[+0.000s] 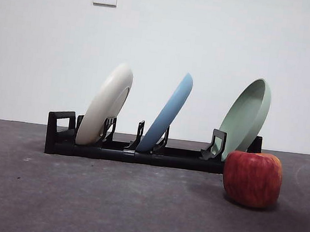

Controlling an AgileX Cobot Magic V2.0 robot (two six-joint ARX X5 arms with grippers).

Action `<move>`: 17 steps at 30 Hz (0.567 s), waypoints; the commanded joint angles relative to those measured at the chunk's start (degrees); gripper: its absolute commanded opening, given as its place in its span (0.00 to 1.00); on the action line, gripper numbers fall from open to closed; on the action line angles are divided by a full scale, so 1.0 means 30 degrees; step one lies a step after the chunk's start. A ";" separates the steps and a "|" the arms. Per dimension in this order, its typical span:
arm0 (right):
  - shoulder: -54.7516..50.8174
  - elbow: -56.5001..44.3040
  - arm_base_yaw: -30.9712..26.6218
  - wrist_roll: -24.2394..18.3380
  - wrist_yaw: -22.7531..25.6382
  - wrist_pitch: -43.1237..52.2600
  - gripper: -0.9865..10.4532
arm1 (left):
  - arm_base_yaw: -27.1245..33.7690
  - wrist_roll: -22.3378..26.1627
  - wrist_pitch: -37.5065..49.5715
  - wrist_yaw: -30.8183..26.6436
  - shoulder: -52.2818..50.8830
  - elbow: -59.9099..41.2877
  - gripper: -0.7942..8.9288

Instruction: Take the yellow plate from the plate rack,put the plate on the table,take the apple from the table,put the apple in the plate

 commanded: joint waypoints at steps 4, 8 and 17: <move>0.0015 -0.0036 0.0029 0.4269 -0.0138 0.0408 0.08 | 0.0073 -0.3133 0.0488 0.0736 -0.0029 -0.0066 0.08; 0.0393 0.0772 0.0029 0.4437 -0.1115 -0.0022 0.08 | 0.0073 -0.3840 0.0117 0.1814 -0.0022 0.0612 0.08; 0.4612 0.4663 0.0029 0.3993 -0.1647 -0.2331 0.08 | 0.0073 -0.5071 -0.1107 0.1989 0.2739 0.4299 0.08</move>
